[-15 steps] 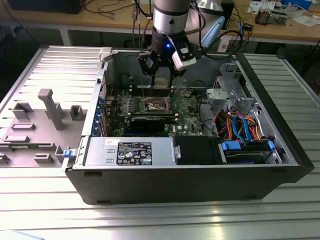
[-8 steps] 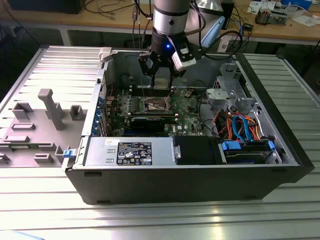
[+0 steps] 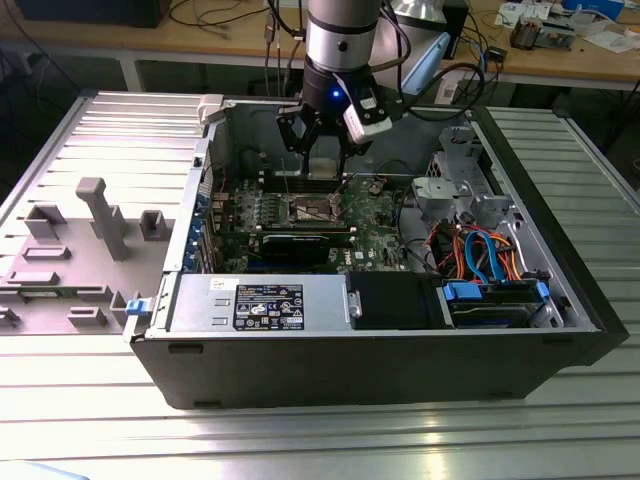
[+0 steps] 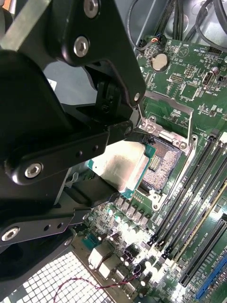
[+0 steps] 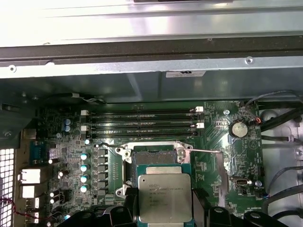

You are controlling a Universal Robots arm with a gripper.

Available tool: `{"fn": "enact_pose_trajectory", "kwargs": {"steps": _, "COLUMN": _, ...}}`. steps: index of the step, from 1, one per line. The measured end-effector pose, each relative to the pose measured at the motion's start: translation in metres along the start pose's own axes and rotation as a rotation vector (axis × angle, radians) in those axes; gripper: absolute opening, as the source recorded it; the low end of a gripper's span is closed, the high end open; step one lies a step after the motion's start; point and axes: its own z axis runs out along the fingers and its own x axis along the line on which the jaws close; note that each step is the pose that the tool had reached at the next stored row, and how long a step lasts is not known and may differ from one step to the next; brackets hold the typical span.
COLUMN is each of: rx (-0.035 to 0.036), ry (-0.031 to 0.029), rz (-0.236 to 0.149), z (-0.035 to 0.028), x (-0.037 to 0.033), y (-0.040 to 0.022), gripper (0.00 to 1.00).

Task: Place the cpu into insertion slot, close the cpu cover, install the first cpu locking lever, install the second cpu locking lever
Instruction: 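Place the cpu into insertion slot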

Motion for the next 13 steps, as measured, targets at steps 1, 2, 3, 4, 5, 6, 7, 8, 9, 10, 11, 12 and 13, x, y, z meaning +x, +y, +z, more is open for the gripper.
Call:
{"fn": "enact_pose_trajectory", "kwargs": {"steps": 1, "rx": 0.0002, "ry": 0.0, "rz": 0.0, "z": 0.0003, "x": 0.0, "y": 0.0, "gripper": 0.55}}
{"fn": "enact_pose_trajectory", "kwargs": {"steps": 2, "rx": 0.0005, "ry": -0.0001, "rz": 0.0, "z": 0.0006, "x": 0.0, "y": -0.0001, "gripper": 0.55}}
{"fn": "enact_pose_trajectory", "kwargs": {"steps": 3, "rx": 0.0008, "ry": 0.0, "rz": 0.0, "z": 0.001, "x": 0.0, "y": -0.0001, "gripper": 0.55}}
{"fn": "enact_pose_trajectory", "kwargs": {"steps": 4, "rx": 0.0009, "ry": -0.0001, "rz": 0.0, "z": 0.0013, "x": 0.0, "y": -0.0001, "gripper": 0.55}}
{"fn": "enact_pose_trajectory", "kwargs": {"steps": 5, "rx": 0.001, "ry": -0.0001, "rz": 0.0, "z": 0.0014, "x": 0.0, "y": -0.0001, "gripper": 0.55}}
{"fn": "enact_pose_trajectory", "kwargs": {"steps": 6, "rx": 0.0012, "ry": -0.0001, "rz": 0.0, "z": 0.0017, "x": 0.0, "y": -0.0001, "gripper": 0.55}}
{"fn": "enact_pose_trajectory", "kwargs": {"steps": 7, "rx": 0.0015, "ry": -0.0001, "rz": 0.0, "z": 0.002, "x": 0.0, "y": -0.0001, "gripper": 0.55}}
{"fn": "enact_pose_trajectory", "kwargs": {"steps": 8, "rx": 0.0018, "ry": -0.0001, "rz": 0.0, "z": 0.0023, "x": -0.0001, "y": -0.0002, "gripper": 0.55}}
{"fn": "enact_pose_trajectory", "kwargs": {"steps": 9, "rx": 0.002, "ry": -0.0001, "rz": 0.0, "z": 0.0027, "x": 0.0, "y": -0.0002, "gripper": 0.55}}
{"fn": "enact_pose_trajectory", "kwargs": {"steps": 10, "rx": 0.0021, "ry": 0.0, "rz": 0.0, "z": 0.0029, "x": -0.0001, "y": -0.0002, "gripper": 0.55}}
{"fn": "enact_pose_trajectory", "kwargs": {"steps": 11, "rx": 0.0024, "ry": -0.0001, "rz": 0.0, "z": 0.0033, "x": -0.0001, "y": -0.0002, "gripper": 0.55}}
{"fn": "enact_pose_trajectory", "kwargs": {"steps": 12, "rx": 0.0027, "ry": -0.0001, "rz": 0.0, "z": 0.0035, "x": -0.0001, "y": -0.0002, "gripper": 0.55}}
{"fn": "enact_pose_trajectory", "kwargs": {"steps": 13, "rx": 0.0029, "ry": -0.0001, "rz": 0.0, "z": 0.0039, "x": -0.0001, "y": -0.0003, "gripper": 0.55}}
